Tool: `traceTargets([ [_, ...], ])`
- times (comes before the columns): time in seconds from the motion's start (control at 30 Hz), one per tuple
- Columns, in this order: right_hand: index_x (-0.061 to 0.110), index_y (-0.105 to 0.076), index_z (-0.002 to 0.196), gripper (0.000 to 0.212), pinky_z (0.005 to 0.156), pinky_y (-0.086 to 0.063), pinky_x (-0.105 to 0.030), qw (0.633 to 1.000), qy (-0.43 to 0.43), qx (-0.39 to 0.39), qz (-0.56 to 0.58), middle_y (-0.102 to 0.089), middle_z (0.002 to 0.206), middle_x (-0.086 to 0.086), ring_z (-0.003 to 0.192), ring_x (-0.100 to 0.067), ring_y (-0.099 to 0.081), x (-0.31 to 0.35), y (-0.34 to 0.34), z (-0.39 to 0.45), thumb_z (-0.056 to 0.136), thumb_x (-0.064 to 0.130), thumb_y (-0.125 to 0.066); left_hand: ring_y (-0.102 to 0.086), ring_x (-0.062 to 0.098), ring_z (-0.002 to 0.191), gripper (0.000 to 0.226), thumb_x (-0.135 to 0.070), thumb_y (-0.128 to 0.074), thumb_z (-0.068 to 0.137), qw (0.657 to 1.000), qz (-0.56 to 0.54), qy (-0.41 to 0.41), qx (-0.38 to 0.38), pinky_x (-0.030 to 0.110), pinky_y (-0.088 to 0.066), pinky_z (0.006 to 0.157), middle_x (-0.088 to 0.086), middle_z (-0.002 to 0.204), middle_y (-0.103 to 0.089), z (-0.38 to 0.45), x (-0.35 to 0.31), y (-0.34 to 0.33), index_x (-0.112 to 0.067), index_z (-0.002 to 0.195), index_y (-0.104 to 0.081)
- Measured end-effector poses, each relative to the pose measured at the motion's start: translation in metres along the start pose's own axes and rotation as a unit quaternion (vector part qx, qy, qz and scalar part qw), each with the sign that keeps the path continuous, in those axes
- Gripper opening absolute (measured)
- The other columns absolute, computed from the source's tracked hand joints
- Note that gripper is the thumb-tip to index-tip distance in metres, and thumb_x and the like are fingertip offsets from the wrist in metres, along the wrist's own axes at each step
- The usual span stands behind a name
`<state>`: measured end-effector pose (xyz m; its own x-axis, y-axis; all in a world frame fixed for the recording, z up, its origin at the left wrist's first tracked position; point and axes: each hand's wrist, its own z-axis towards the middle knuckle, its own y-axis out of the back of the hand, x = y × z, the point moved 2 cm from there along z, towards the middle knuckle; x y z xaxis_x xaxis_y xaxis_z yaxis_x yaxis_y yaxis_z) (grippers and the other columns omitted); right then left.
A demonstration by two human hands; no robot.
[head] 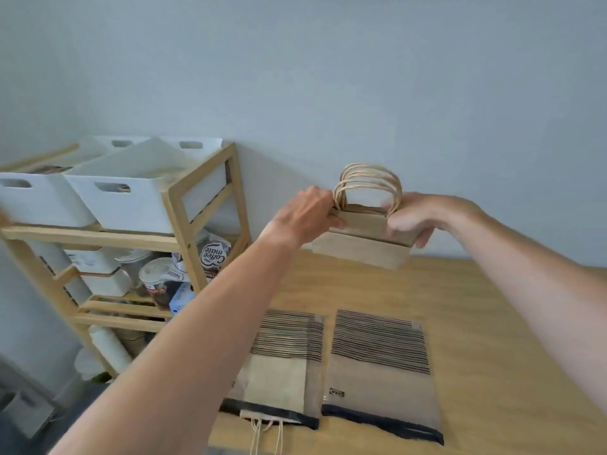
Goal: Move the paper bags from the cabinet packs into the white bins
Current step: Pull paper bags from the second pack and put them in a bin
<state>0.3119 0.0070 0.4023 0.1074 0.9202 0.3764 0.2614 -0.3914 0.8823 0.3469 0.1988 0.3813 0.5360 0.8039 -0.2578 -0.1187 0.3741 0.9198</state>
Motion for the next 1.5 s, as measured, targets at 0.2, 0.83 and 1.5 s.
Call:
traceTargets([
  [0.2,0.019,-0.053,0.094,0.015,0.058,-0.046,-0.033,0.985,0.126,-0.104,-0.061,-0.057,0.087,-0.005,0.072,-0.027,-0.054,0.139,0.048,0.07,0.082,0.015,-0.045,-0.063,0.034,0.083,0.021,-0.031,-0.071,0.086,0.989,0.056,0.026,-0.136,0.044,-0.054,0.071,0.01,0.089,-0.068,0.028,0.1,0.122,-0.012,0.096,-0.071],
  [0.83,0.019,-0.061,0.115,0.03,0.094,-0.043,-0.047,0.92,0.25,-0.177,-0.243,-0.061,0.121,-0.009,0.118,-0.033,-0.055,0.425,-0.097,0.288,0.088,0.011,-0.05,-0.066,0.02,0.102,0.042,-0.002,-0.06,0.082,0.986,0.063,0.156,-0.02,0.034,-0.052,0.086,-0.004,0.107,-0.066,0.012,0.469,0.146,-0.034,0.108,-0.072],
  [1.5,0.045,-0.006,0.149,0.124,0.096,-0.047,-0.048,0.935,0.114,0.105,-0.319,-0.024,0.146,-0.007,0.135,-0.035,-0.036,0.437,-0.116,0.338,0.054,0.046,-0.086,-0.048,0.021,0.131,0.047,-0.03,-0.052,0.098,0.944,0.009,0.218,0.247,0.03,-0.032,0.109,-0.007,0.145,-0.05,0.038,0.509,0.125,-0.043,0.143,-0.045],
])
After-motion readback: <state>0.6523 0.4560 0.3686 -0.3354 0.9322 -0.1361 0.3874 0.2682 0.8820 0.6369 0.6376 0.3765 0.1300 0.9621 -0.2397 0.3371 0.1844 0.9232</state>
